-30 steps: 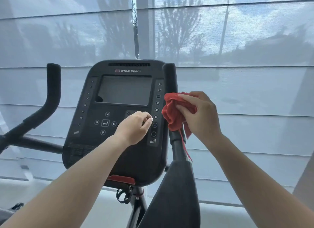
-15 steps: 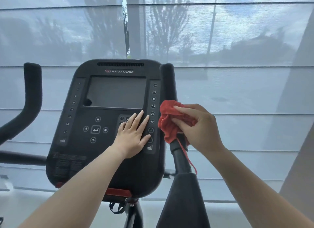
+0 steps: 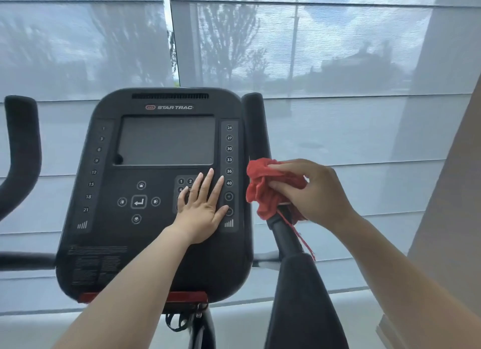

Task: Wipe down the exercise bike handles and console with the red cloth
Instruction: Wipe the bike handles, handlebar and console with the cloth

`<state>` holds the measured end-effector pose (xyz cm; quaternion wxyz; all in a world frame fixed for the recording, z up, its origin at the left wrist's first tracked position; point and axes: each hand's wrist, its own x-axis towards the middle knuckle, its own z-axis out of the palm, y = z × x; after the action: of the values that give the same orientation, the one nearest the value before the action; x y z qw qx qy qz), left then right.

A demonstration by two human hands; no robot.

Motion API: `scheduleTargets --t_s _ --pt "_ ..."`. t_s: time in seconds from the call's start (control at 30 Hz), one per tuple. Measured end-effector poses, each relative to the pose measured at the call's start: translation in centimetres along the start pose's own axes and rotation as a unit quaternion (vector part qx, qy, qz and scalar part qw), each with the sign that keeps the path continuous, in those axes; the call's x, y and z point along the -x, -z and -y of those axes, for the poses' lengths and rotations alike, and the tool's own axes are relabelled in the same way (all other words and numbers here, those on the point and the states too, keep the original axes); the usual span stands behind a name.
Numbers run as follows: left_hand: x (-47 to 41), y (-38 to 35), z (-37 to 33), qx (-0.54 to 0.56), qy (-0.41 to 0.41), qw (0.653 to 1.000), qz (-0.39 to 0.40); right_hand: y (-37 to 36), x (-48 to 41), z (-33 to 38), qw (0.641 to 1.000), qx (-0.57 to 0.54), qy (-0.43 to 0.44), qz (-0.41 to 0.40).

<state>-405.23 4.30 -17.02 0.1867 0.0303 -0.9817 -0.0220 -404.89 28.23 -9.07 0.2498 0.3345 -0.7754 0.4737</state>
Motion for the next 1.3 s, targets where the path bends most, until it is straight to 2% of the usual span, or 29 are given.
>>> scheduleTargets --t_s 0.17,0.27,0.53,0.73,1.03,1.2,1.3 --pt "0.0 0.0 0.1 -0.004 0.001 1.0 0.004 0.2 -3.3 1.5 0.992 0.013 0.059 -0.112" --pt "0.1 0.2 0.1 0.003 0.001 1.0 0.009 -0.1 -5.8 1.8 0.987 0.022 0.075 -0.14" --pt "0.2 0.3 0.1 0.002 0.0 1.0 0.014 -1.0 -4.4 0.7 0.99 0.049 0.092 -0.093" --pt "0.3 0.4 0.0 -0.004 0.004 1.0 0.018 -0.3 -8.1 2.5 0.973 0.058 0.137 -0.174" --pt "0.2 0.3 0.0 -0.009 0.007 1.0 0.017 -1.7 -5.6 0.5 0.979 0.057 0.164 -0.107" --pt "0.2 0.3 -0.1 -0.009 0.009 1.0 0.02 -1.3 -5.7 0.6 0.975 0.042 0.177 -0.129" --pt "0.3 0.4 -0.1 -0.013 0.01 1.0 0.021 -2.1 -4.8 0.1 0.981 0.03 0.164 -0.096"
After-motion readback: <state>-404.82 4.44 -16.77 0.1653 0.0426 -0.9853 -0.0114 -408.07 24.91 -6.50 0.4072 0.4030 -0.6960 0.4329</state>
